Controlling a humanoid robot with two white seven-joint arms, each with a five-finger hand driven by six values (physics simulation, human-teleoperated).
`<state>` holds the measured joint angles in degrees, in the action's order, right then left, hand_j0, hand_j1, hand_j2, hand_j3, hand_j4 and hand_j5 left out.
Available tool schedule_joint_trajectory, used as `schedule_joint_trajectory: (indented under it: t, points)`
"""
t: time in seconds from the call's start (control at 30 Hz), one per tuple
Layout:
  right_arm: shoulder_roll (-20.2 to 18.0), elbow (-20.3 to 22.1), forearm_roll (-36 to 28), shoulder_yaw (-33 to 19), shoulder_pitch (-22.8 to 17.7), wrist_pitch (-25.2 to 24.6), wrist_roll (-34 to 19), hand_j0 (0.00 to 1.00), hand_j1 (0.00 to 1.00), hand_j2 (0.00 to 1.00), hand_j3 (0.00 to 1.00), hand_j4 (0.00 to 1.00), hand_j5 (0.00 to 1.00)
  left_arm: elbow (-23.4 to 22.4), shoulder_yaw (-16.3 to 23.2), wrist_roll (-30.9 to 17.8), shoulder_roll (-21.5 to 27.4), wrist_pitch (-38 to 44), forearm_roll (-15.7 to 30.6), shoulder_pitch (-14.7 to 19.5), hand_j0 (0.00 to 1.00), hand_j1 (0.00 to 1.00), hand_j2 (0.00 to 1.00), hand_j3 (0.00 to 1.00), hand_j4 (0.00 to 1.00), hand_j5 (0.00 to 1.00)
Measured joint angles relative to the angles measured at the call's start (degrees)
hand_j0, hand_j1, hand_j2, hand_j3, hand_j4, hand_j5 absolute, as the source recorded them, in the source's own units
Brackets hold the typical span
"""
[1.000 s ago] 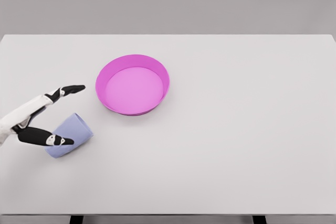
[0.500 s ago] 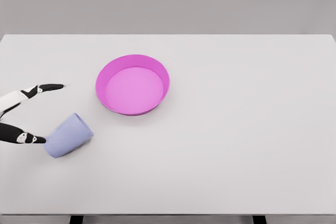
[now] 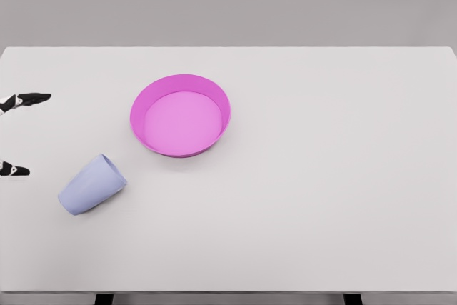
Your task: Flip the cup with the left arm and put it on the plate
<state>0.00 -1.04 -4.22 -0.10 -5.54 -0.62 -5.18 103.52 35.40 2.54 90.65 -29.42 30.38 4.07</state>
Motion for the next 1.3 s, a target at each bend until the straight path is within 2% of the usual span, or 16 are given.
schedule_joint_trajectory:
  t: [0.07,0.23,0.4,0.5,0.6,0.77,1.13,1.2,1.3]
  points:
    - [0.0,0.0,0.0,0.0,0.0,0.0,0.0,1.00,1.00,1.00,1.00,1.00,1.00,0.0,-0.1,0.3,-1.8,1.4,0.7,1.3,1.00,1.00,1.00,1.00,1.00,1.00]
    - [0.0,0.0,0.0,0.0,0.0,0.0,0.0,1.00,1.00,1.00,1.00,1.00,1.00,0.0,-0.2,0.3,-4.0,5.2,1.3,1.3,1.00,1.00,1.00,1.00,1.00,1.00]
    - [0.0,0.0,0.0,0.0,0.0,0.0,0.0,1.00,1.00,1.00,1.00,1.00,1.00,0.1,-0.2,-0.7,-5.9,14.1,1.4,6.5,1.00,1.00,1.00,1.00,1.00,1.00]
    - [0.0,0.0,0.0,0.0,0.0,0.0,0.0,1.00,1.00,1.00,1.00,1.00,1.00,0.1,-0.2,-2.2,-7.8,17.3,1.5,6.7,1.00,1.00,1.00,1.00,1.00,1.00]
    - [0.0,0.0,0.0,0.0,0.0,0.0,0.0,1.00,1.00,1.00,1.00,1.00,1.00,0.1,-0.2,-3.8,-8.9,18.0,1.5,6.6,1.00,1.00,1.00,1.00,1.00,1.00]
    - [0.0,0.0,0.0,0.0,0.0,0.0,0.0,1.00,1.00,1.00,1.00,1.00,1.00,0.1,-0.2,-7.2,-10.0,14.2,1.5,6.4,1.00,1.00,1.00,1.00,1.00,1.00]
    - [0.0,0.0,0.0,0.0,0.0,0.0,0.0,1.00,1.00,1.00,1.00,1.00,1.00,0.0,0.1,-8.2,-13.7,7.2,1.5,4.8,1.00,1.00,1.00,1.00,1.00,1.00]
    - [0.0,0.0,0.0,0.0,0.0,0.0,0.0,1.00,1.00,1.00,1.00,1.00,1.00,0.0,0.0,-8.1,-14.3,6.9,1.7,3.4,1.00,1.00,1.00,1.00,1.00,1.00]
    - [0.0,0.0,0.0,0.0,0.0,0.0,0.0,1.00,1.00,1.00,1.00,1.00,1.00,-0.1,0.2,-7.7,-14.2,5.1,2.2,-0.9,1.00,1.00,1.00,1.00,1.00,1.00]
